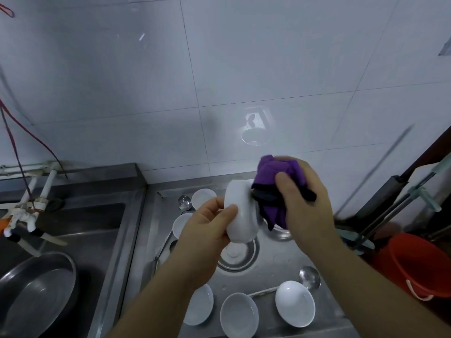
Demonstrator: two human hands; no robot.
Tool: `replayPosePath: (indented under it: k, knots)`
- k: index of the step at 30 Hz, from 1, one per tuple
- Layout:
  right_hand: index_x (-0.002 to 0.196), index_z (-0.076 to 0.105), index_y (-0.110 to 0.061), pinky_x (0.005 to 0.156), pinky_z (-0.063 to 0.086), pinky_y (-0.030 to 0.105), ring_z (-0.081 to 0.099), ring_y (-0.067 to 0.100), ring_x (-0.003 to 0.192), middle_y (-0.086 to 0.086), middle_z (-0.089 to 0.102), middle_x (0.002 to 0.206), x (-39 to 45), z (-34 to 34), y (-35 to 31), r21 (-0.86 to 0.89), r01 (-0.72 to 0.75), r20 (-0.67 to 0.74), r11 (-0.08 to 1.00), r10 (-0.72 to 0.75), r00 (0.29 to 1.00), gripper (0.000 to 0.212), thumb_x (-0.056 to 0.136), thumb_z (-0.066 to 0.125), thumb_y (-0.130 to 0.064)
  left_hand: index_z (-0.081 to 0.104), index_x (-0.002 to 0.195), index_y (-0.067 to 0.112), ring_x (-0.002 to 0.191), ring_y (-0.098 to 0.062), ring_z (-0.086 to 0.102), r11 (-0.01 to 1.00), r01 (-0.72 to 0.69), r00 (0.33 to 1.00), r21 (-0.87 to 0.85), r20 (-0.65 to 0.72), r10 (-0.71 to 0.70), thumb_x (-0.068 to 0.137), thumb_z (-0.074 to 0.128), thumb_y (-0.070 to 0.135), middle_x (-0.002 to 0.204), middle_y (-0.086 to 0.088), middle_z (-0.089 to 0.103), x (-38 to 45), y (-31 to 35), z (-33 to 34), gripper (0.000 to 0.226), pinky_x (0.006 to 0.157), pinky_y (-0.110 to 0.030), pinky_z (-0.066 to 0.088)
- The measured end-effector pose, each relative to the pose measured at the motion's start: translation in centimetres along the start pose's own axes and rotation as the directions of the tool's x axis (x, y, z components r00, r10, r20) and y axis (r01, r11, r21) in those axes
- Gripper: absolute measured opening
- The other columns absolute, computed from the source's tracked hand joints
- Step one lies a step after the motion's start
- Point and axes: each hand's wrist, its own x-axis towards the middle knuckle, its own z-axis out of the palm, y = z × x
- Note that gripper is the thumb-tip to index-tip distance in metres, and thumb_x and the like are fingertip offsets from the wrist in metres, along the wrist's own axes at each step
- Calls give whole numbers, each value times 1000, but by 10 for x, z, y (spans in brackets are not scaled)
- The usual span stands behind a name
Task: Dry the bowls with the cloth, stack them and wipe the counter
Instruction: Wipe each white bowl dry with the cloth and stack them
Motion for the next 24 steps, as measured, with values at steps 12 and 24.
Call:
replayPosePath:
  k: [12, 24]
  knots:
    - [113, 69, -33, 84, 60, 38, 73, 20, 96, -7, 76, 102, 18, 8, -23, -313, 262, 553, 913, -49, 832, 19, 95, 69, -37, 68, 134, 17, 122, -41, 68, 999, -33, 965, 39, 262, 21, 95, 71, 24, 132, -22, 70, -14, 4, -18, 39, 102, -59, 56]
    - [118, 77, -27, 85, 61, 31, 75, 20, 104, 3, 78, 114, 28, 10, 10, 288, -459, 97, 840, 451, 887, 21, 99, 67, -25, 73, 120, 12, 113, -35, 71, 968, -88, 967, -233, 213, 139, 91, 67, 22, 129, -22, 69, -19, 18, -24, 31, 89, -46, 63]
